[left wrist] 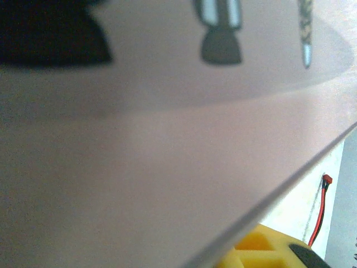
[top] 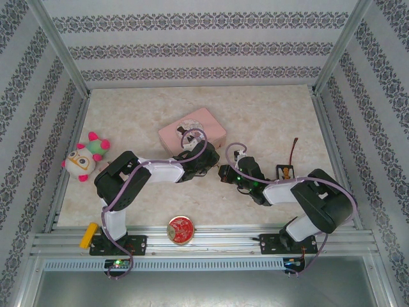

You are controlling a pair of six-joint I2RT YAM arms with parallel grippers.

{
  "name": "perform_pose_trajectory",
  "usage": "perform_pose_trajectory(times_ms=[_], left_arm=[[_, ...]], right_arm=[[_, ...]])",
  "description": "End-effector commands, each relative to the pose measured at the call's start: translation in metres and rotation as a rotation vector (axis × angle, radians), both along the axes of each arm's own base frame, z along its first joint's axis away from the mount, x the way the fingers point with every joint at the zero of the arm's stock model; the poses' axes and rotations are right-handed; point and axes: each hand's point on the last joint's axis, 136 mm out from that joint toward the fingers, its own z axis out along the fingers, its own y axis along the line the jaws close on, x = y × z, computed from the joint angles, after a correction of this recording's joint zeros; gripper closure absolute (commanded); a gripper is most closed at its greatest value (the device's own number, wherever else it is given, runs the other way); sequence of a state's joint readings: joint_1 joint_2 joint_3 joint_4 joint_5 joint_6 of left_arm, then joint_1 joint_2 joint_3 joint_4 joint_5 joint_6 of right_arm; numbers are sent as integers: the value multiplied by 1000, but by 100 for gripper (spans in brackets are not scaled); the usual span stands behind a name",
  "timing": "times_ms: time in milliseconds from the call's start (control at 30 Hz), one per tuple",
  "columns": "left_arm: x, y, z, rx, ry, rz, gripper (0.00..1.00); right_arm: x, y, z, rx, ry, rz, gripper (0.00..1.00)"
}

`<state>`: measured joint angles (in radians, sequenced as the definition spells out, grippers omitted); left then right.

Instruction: Unlock the padlock with the key

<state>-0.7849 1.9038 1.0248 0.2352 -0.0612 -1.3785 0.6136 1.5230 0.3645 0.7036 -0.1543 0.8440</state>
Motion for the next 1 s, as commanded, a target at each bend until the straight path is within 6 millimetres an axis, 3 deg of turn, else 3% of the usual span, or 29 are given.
perform_pose_trajectory(times_ms=[0, 400, 800, 967], left_arm=[[-18, -22, -13, -160, 127, -39, 90], [-18, -24, -12, -163, 121, -45, 90], [-21, -25, -9, -162, 116, -53, 90], [-23, -26, -9, -164, 117, -55, 90]], right_arm=[[7, 13, 14, 56, -34, 16, 100], [5, 10, 5, 73, -16, 14, 100], [9, 12, 9, 88, -33, 58, 100], [10, 13, 10, 89, -37, 78, 93]])
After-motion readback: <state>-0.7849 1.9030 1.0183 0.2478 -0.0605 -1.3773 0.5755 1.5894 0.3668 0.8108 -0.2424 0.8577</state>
